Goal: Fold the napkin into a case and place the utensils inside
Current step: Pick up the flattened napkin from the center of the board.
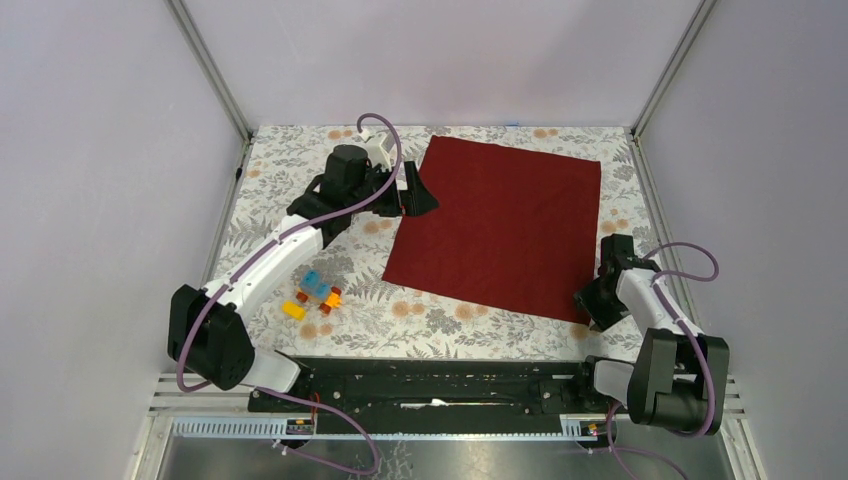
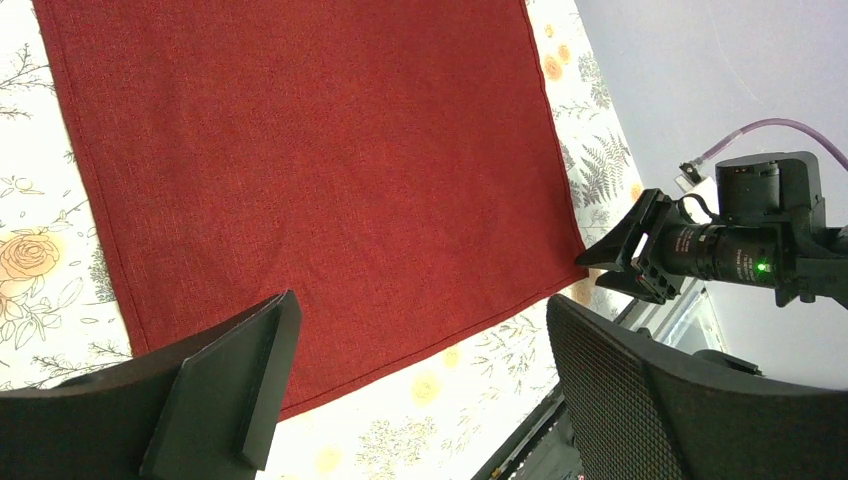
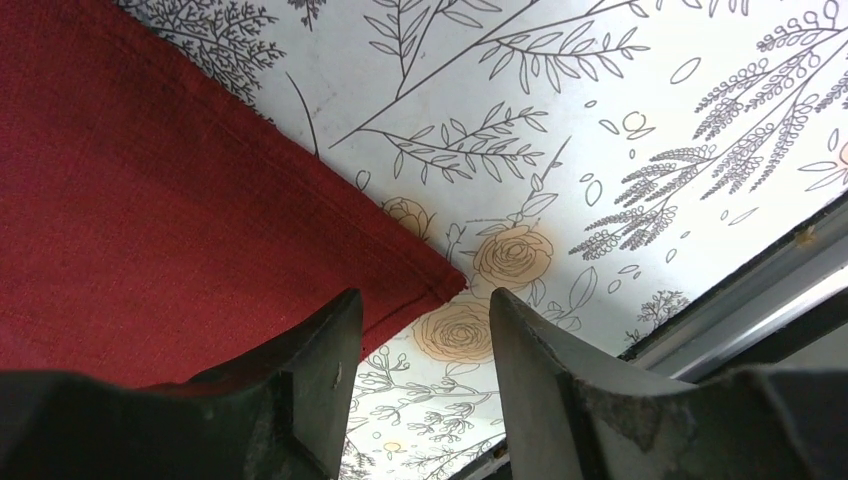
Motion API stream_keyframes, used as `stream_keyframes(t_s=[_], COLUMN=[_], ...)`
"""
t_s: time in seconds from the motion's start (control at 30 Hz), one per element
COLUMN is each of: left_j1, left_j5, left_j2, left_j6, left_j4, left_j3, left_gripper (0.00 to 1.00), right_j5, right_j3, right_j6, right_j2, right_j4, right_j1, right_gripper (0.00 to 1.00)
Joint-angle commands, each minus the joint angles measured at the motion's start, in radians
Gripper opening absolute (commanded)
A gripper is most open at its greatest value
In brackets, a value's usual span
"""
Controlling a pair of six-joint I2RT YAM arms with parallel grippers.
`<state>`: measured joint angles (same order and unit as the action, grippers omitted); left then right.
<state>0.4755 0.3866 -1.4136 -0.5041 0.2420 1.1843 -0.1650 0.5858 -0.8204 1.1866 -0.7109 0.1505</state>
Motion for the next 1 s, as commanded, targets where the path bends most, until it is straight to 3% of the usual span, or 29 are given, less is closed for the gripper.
stream_keyframes(t_s=[0.0, 0.3, 0.5, 0.7, 0.8, 0.97], left_j1=[-0.008, -0.037, -0.056, -0.067, -0.067, 0.008], left_j5=[-0.012, 0.001, -0.001, -0.052, -0.086, -0.273], left_j2=[0.035, 0.033, 0.022, 0.007, 0.008, -0.019], left_j6=[0.018, 0.011, 0.014, 0.037, 0.042, 0.040], left_j4=[-0.043, -0.047, -0.047, -0.028, -0.028, 0.059], left_j3=[-0.006, -0.008, -0.009, -0.011, -0.021, 0.022], left_gripper=[0.99, 0.99, 0.99, 0.99, 0.99, 0.99], right_j5=[-0.026, -0.013, 0.023, 0.035, 0.040, -0.013], right_j3=[0.027, -0.006, -0.027, -0.040, -0.056, -0.056], right_j6=[-0.031, -0.042, -0.028, -0.007, -0.015, -0.040], right_j2=[0.032, 0.105, 0.149, 0.075, 0.025, -0.045], right_j4=[0.022, 0.090, 0.131, 0.140, 0.150, 0.115], right_j1=[0.001, 0.001, 0.001, 0.000, 0.001, 0.001], right_gripper=[0.56, 0.51, 0.32, 0.23, 0.01, 0.00])
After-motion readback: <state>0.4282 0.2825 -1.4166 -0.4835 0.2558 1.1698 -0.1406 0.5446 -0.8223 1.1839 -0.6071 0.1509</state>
